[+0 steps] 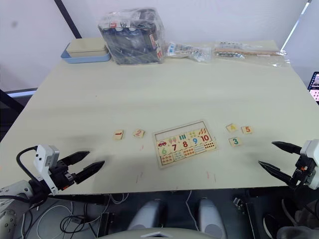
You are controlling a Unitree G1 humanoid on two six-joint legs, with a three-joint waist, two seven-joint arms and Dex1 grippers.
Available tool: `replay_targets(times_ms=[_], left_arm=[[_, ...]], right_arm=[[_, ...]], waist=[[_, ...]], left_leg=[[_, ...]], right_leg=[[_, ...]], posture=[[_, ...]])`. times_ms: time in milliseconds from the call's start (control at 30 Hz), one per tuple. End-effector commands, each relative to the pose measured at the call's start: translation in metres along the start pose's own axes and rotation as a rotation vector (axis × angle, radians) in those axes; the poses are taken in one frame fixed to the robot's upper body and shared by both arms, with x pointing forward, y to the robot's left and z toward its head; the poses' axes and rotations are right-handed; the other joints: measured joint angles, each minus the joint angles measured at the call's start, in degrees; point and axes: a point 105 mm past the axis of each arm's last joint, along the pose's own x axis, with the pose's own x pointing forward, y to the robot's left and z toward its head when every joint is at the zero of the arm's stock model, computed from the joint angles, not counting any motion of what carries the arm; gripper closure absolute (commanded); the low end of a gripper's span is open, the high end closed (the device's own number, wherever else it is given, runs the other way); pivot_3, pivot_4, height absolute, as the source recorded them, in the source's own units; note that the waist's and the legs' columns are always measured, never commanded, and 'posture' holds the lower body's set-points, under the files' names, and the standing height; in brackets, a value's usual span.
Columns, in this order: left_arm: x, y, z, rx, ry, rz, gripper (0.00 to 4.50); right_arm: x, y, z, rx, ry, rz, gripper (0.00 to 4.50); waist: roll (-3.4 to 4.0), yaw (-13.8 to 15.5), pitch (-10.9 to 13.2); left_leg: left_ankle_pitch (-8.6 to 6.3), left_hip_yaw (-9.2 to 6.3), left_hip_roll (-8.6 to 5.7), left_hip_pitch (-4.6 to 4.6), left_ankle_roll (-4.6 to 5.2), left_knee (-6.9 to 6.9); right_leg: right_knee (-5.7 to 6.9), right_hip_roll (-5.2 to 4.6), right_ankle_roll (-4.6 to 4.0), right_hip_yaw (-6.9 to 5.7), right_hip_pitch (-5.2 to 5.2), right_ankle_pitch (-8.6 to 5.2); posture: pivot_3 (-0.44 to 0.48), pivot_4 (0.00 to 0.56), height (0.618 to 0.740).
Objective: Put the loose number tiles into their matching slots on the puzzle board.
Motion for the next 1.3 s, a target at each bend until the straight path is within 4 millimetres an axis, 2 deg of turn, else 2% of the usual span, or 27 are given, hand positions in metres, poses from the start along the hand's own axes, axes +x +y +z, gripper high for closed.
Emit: replay_targets(times_ms=[33, 233, 300, 400, 500, 700, 867, 1133, 1300], left_arm=[[0.001, 0.001, 0.012, 0.038, -0.005, -0.035, 0.0], [0.013, 0.005, 0.024, 0.102, 0.012, -0.162, 0.0], [0.016, 0.006, 0.028, 0.138, 0.018, -0.208, 0.0], [0.018, 0.014, 0.043, 0.185, 0.004, -0.278, 0.0], [0.023, 0.024, 0.051, 0.247, 0.064, -0.382, 0.0], [0.051, 0.043, 0.06, 0.392, 0.173, -0.542, 0.0], [0.073, 0.056, 0.063, 0.523, 0.264, -0.572, 0.0], [0.092, 0.059, 0.064, 0.638, 0.337, -0.606, 0.0], [0.097, 0.057, 0.059, 0.686, 0.356, -0.634, 0.0]], right_arm=[[-0.004, -0.001, 0.014, -0.053, -0.045, -0.026, 0.04], [0.008, 0.015, 0.03, -0.076, -0.104, 0.039, 0.04], [0.012, 0.025, 0.038, -0.071, -0.121, 0.104, 0.04], [0.017, 0.041, 0.05, -0.068, -0.13, 0.226, 0.04], [0.018, 0.054, 0.065, -0.068, -0.15, 0.326, 0.04], [0.019, 0.06, 0.073, -0.087, -0.14, 0.378, 0.04], [0.025, 0.063, 0.075, -0.09, -0.161, 0.366, 0.04], [0.026, 0.073, 0.082, -0.084, -0.211, 0.37, 0.04], [0.024, 0.076, 0.086, -0.099, -0.238, 0.361, 0.04]], waist=[[0.0, 0.02, 0.01], [0.19, 0.42, 0.17], [0.17, 0.28, 0.18], [0.13, 0.18, 0.21], [0.1, 0.33, 0.22], [-0.02, 0.79, 0.27], [-0.15, 0.84, 0.26], [-0.22, 0.8, 0.27], [-0.26, 0.8, 0.26]], left_leg=[[0.0, 0.0, 0.0, 0.0, 0.0, 0.0], [0.0, -0.01, 0.02, 0.02, 0.0, 0.0], [0.0, 0.02, 0.01, 0.01, 0.0, 0.0], [-0.01, -0.01, 0.01, -0.04, 0.01, -0.04], [-0.01, -0.06, 0.0, -0.06, 0.01, -0.04], [0.0, -0.04, -0.15, -0.08, 0.03, -0.04], [-0.01, -0.08, -0.19, -0.34, 0.05, -0.04], [-0.11, -0.13, -0.23, -0.51, 0.22, 0.03], [-0.11, -0.16, -0.23, -0.52, 0.22, 0.05]], right_leg=[[0.0, 0.0, 0.0, 0.0, 0.0, 0.0], [0.0, 0.14, 0.01, -0.03, 0.01, 0.0], [-0.01, 0.18, 0.01, -0.02, 0.0, 0.01], [-0.02, 0.2, 0.02, -0.06, -0.04, 0.01], [-0.01, 0.25, 0.03, -0.14, -0.06, 0.03], [-0.07, 0.3, 0.19, -0.15, -0.04, 0.12], [-0.07, 0.31, 0.27, -0.18, -0.28, 0.16], [-0.07, 0.29, 0.31, -0.24, -0.36, 0.16], [-0.03, 0.28, 0.32, -0.28, -0.36, 0.16]], posture=[[0.0, 0.15, 0.74], [0.0, 0.15, 0.74], [0.0, 0.15, 0.74], [0.0, 0.15, 0.74], [0.0, 0.15, 0.74], [0.0, 0.15, 0.74], [0.0, 0.15, 0.74], [0.0, 0.15, 0.74], [0.0, 0.15, 0.74]])
